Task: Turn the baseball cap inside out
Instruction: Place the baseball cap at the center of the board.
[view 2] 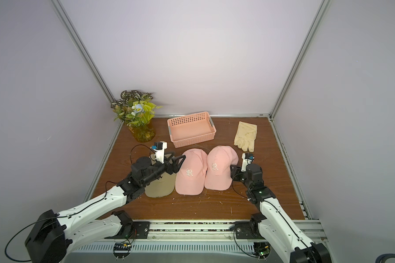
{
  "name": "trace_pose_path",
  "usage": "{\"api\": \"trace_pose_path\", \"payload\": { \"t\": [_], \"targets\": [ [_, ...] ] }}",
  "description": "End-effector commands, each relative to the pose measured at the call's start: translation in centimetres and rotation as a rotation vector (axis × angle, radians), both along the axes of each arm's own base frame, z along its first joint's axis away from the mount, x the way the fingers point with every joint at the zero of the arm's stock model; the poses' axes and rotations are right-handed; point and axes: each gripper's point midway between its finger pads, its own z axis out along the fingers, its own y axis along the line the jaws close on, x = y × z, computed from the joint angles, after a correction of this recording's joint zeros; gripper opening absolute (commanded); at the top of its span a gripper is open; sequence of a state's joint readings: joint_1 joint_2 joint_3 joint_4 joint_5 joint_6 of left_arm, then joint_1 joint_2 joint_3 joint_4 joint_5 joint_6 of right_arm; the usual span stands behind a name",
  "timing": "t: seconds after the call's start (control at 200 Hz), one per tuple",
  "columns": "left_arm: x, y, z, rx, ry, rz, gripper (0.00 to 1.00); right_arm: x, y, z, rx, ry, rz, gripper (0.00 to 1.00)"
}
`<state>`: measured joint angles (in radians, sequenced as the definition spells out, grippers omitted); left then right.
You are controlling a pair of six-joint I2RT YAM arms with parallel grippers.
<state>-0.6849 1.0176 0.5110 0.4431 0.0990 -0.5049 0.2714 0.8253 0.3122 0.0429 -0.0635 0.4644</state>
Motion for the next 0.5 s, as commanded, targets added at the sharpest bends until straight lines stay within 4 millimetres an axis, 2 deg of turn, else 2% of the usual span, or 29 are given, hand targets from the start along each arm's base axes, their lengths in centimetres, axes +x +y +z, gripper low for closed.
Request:
{"api": "trace_pose_path", "payload": {
  "t": [0.0,0.145,0.255,0.38,0.495],
  "targets": [
    [0.1,-0.1,1.0,0.003,-0.024,0.005,0.84,0.8,-0.8,1.2,-0.053,-0.005,-0.035,0.62],
    [0.4,0.6,0.9,0.020,-0.025,0.042,0.84,1.1,-1.8,1.3,-0.089,-0.014,-0.081,0.74],
    [1.4,2.4,0.1,0.081,-0.003,0.151,0.85,1.2,-2.7,2.0,-0.120,-0.032,-0.121,0.78],
    [3.2,6.3,-1.2,0.179,0.044,0.339,0.86,1.4,-4.7,3.0,-0.166,-0.069,-0.225,0.82],
    [4.7,11.6,-2.1,0.241,0.074,0.537,0.86,1.6,-6.9,4.3,-0.221,-0.118,-0.340,0.82]
  ]
}}
